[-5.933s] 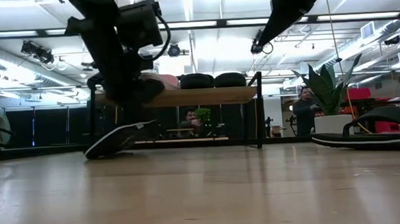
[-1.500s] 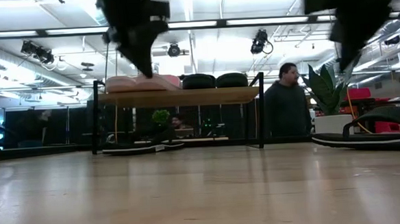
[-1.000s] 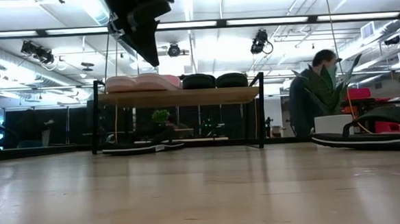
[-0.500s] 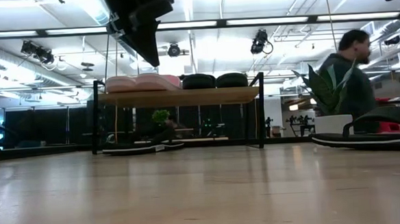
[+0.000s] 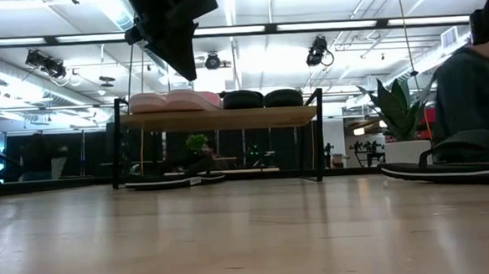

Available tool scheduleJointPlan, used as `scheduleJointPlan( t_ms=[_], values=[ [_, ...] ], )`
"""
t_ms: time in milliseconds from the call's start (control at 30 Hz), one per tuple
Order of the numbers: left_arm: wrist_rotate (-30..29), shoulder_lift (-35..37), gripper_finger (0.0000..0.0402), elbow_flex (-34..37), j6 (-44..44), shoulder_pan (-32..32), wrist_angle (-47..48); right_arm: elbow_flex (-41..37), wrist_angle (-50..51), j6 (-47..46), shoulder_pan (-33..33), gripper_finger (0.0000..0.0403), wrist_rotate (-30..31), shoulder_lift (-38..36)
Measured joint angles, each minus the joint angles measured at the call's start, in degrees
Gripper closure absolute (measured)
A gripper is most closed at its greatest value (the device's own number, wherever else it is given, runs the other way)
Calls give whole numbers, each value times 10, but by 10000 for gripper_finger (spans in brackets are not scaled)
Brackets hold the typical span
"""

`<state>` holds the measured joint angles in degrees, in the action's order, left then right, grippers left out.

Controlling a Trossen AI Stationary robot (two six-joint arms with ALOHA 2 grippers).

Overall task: Pick and place slides into the shelf
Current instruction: Move the black slipper under the shelf

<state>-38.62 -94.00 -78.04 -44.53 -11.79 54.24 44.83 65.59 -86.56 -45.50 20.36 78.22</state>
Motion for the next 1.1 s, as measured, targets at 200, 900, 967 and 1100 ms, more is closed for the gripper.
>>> scheduleJointPlan(
  t_ms=[200, 900, 967, 1100],
  values=[
    [-3, 0, 373, 0, -4, -17, -9, -4, -1, 29, 0, 281, 30, 0],
    [-4, 0, 374, 0, -30, -68, -12, -14, -16, 38, 0, 281, 64, 0],
    [-4, 0, 373, 0, -29, -68, -12, -31, -30, 27, 1, 281, 66, 0],
    [-4, 0, 380, 0, -28, -68, -12, -64, -49, 23, 3, 281, 70, 0]
  ],
)
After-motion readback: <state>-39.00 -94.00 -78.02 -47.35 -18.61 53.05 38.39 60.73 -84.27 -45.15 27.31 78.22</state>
